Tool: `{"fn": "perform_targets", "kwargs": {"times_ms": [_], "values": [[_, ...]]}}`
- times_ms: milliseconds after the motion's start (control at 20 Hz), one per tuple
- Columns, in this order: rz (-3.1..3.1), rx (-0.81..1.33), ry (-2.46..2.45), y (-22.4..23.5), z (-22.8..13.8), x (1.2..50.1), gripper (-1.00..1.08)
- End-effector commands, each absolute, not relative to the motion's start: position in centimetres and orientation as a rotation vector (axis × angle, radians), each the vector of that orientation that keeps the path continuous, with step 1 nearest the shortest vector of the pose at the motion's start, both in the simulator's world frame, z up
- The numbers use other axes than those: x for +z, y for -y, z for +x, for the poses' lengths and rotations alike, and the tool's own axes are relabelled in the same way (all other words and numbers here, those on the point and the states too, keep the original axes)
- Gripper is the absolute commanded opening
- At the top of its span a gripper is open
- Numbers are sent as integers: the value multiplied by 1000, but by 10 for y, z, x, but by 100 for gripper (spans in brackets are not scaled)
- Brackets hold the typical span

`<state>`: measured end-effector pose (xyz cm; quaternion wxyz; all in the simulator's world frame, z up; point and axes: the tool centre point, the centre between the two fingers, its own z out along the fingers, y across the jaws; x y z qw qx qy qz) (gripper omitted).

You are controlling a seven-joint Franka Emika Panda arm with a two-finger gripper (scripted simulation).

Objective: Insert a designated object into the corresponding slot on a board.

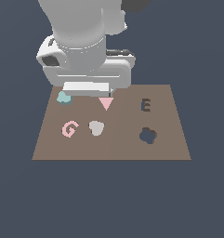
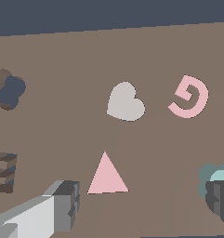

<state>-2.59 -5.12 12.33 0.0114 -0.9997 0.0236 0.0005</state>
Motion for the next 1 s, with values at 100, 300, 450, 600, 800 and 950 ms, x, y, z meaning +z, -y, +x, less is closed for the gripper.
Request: {"fn": "perform_targets", "kwargs": {"times_ms": [100,300,450,600,800,950], "values": [[-3127,2,-94,99,-46,95,100],[-3134,2,-108,136,-61,73,100],[-3137,1,-116,156,-69,61,100],[-3139,1,-120,169,-74,53,100],[-3140,0,-122,175,-75,50,100],[-3139,3,-126,174,-75,49,100]]}}
